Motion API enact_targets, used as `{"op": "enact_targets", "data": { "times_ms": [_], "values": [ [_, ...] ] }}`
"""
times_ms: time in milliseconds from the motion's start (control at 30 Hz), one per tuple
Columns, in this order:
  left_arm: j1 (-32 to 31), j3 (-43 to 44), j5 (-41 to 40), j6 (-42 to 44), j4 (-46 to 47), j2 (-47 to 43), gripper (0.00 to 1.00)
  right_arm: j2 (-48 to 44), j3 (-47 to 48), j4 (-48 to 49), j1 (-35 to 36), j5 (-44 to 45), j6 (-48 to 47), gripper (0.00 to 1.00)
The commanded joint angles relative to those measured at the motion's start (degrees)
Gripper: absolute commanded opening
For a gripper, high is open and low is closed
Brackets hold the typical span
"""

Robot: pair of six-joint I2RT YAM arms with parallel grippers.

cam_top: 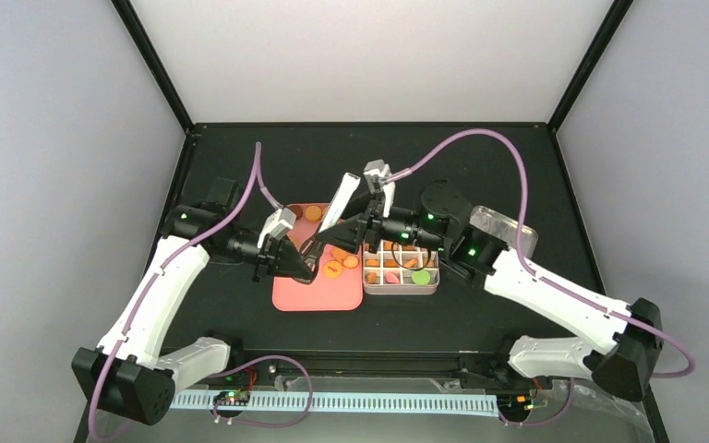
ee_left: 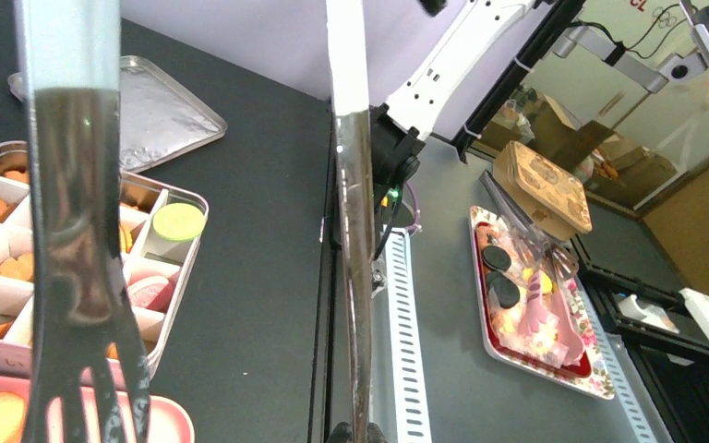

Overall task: Pack the cookies
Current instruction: Pass from the right arm to the left, then pass from the left arm to the right

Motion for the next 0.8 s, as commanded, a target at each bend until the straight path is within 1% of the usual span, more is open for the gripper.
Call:
{"op": "enact_targets", "data": {
  "times_ms": [0, 267, 367, 500, 767],
  "values": [
    [0.14, 2.38, 3.02, 0.67, 0.45, -1.38, 0.01, 3.87, 3.26, 2.32, -1.09, -8.67, 1.26, 0.78],
    [0.14, 2.92, 1.55, 2.96, -1.28, -1.58, 0.02, 8.04, 5.30, 3.91, -5.29, -18.98, 3.16, 0.65],
    [0.14, 2.78, 1.17, 3.25, -1.19, -1.53, 0.02, 9.67, 6.84, 2.99, -5.33, -22.61, 2.65, 0.62],
    [0.14, 2.65, 0.54, 3.57, -1.21, -1.43, 0.02, 11.04, 7.78, 4.44, -5.38, -26.65, 3.56, 0.56],
    [0.14, 2.74, -0.88, 4.36, -1.49, -1.37, 0.02, 13.06, 10.65, 3.79, -5.34, -31.68, 3.14, 0.47]
  ]
}}
